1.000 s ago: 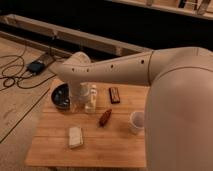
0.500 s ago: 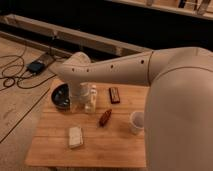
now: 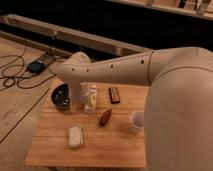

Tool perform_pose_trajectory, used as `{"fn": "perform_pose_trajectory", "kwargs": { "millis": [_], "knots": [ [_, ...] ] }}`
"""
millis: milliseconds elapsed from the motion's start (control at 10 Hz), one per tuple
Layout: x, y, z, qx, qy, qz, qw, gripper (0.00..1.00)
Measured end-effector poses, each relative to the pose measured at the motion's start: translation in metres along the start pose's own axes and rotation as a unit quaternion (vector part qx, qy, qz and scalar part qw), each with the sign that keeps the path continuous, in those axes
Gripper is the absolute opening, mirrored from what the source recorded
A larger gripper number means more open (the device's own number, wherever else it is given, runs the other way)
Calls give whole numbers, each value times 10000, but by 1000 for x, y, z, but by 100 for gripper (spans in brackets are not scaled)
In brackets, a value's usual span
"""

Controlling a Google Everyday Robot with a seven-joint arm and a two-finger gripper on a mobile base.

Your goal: Push the ceramic bowl across the table

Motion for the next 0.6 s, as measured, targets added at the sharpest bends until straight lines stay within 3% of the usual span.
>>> {"fn": "perform_pose_trajectory", "kwargs": {
  "millis": [300,600],
  "knots": [
    [-30,-4,17,157,-35,-37,9999,65],
    [-62,9,38,274,-66,-197,9994,65]
  ]
}}
